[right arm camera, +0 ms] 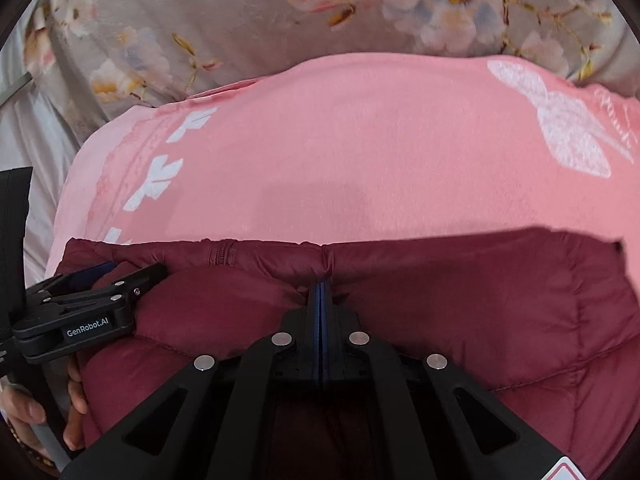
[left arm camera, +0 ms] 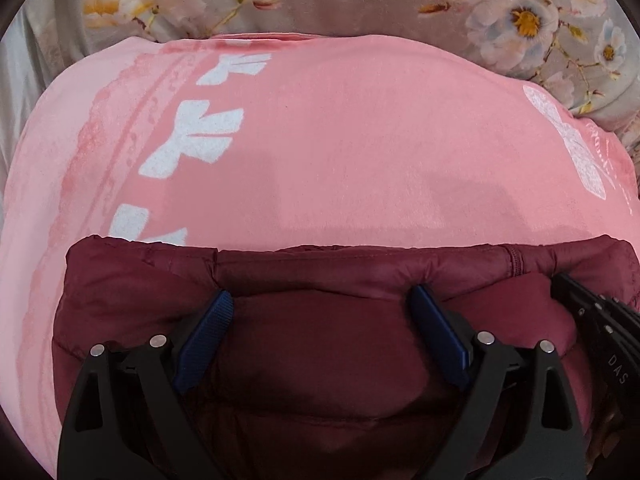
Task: Fold large clothes
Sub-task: 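Fold the jacket over again with both grippers and press it down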
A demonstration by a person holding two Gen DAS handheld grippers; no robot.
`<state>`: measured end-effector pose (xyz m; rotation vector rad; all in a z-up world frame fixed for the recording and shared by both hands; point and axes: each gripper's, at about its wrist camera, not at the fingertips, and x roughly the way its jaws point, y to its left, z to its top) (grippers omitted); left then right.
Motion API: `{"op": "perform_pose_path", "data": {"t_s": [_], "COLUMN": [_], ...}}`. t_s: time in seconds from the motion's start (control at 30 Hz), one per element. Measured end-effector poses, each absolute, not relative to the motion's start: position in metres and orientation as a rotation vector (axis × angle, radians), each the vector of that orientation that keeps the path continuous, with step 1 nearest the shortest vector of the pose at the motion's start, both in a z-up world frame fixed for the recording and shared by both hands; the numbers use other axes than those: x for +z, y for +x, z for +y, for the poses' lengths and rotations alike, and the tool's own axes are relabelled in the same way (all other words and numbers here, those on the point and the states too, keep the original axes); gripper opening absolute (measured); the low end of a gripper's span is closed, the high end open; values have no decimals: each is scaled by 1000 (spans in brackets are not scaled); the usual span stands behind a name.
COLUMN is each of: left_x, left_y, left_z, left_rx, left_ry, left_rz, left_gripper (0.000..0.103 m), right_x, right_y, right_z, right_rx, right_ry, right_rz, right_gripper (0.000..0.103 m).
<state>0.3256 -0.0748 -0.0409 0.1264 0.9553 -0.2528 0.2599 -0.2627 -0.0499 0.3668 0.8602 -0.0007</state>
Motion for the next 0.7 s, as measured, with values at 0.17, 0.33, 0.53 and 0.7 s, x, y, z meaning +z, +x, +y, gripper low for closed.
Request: {"op": "perform_pose_path", "data": {"t_s": [0.17,0.33,0.53,0.7], "left_x": [-51,-56,-58,-57], "left_y": [327,328,329,329], "left_z": [-78,-81,-85,-83], "left_rx": [-246,-231,-220,-222], "left_ry": [119,141,164,159], "left_rz": [930,914,910,909], "left_gripper": [93,94,95,95], "right_x": [-57,-59,-57,-53], "right_y": [263,262,264,263], "right_z": [-259,-264,-267,-270], "right_rx": [-7,1,4,17], "right_ry": [350,373,383,399], "right_rz": [863,858,860,857], "right_gripper": [0,0,0,0]}}
